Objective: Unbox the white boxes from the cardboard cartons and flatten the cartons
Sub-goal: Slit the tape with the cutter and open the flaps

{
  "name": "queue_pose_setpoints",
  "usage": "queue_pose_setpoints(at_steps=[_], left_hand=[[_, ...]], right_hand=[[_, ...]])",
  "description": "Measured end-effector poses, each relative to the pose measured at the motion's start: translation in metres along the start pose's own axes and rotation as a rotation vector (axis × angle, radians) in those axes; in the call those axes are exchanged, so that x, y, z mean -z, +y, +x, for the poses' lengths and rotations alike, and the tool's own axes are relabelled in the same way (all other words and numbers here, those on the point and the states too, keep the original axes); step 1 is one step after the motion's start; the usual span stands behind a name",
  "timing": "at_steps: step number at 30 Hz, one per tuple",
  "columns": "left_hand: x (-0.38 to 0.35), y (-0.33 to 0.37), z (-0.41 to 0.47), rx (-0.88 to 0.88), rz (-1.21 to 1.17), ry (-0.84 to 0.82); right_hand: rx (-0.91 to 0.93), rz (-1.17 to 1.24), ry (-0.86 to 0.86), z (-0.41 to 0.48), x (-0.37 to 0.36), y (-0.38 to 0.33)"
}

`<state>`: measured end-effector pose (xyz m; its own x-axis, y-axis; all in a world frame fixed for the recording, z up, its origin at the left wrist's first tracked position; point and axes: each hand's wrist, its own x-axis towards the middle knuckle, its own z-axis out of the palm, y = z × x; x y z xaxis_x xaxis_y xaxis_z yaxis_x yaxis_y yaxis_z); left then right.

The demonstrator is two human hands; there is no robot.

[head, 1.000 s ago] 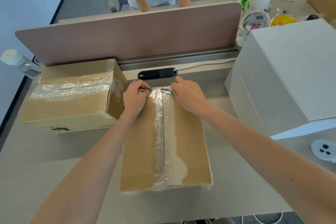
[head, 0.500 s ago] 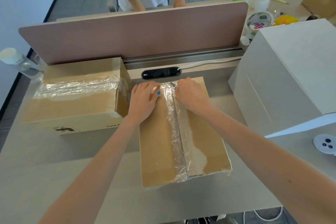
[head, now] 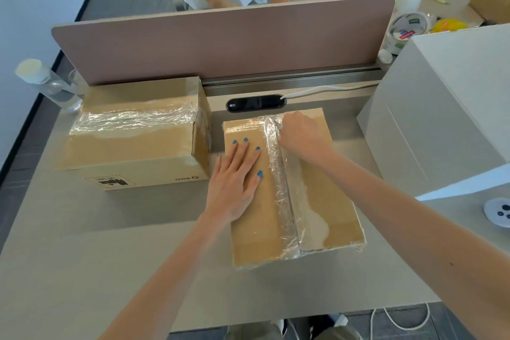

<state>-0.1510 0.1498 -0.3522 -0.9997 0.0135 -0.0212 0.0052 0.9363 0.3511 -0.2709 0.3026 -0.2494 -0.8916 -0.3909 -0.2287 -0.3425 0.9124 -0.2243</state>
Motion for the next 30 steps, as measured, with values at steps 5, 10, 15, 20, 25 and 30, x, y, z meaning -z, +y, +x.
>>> queue_pose_setpoints(at_steps=[5,10,15,20,25,30], left_hand=[[0.001,0.001,-0.001,0.014,0.047,-0.002],[0.002,0.002,0.0,0.015,0.094,-0.006],[0.005,0.006,0.0,0.021,0.153,-0.036],[0.006,0.014,-0.001,0.036,0.214,-0.051],[0.012,0.03,-0.025,-0.003,0.181,-0.041],[0.005,0.043,-0.079,-0.037,0.065,-0.034]], right_hand=[[-0.011,-0.032,-0.033,-0.02,0.0,0.001],[-0.013,-0.04,-0.07,-0.049,0.001,-0.002],[0.0,-0.016,-0.092,-0.082,-0.005,-0.001],[0.018,0.01,-0.109,-0.118,-0.015,0.0],[0.029,0.011,-0.12,-0.145,-0.023,0.003],[0.032,0.048,-0.134,-0.165,-0.026,0.006]])
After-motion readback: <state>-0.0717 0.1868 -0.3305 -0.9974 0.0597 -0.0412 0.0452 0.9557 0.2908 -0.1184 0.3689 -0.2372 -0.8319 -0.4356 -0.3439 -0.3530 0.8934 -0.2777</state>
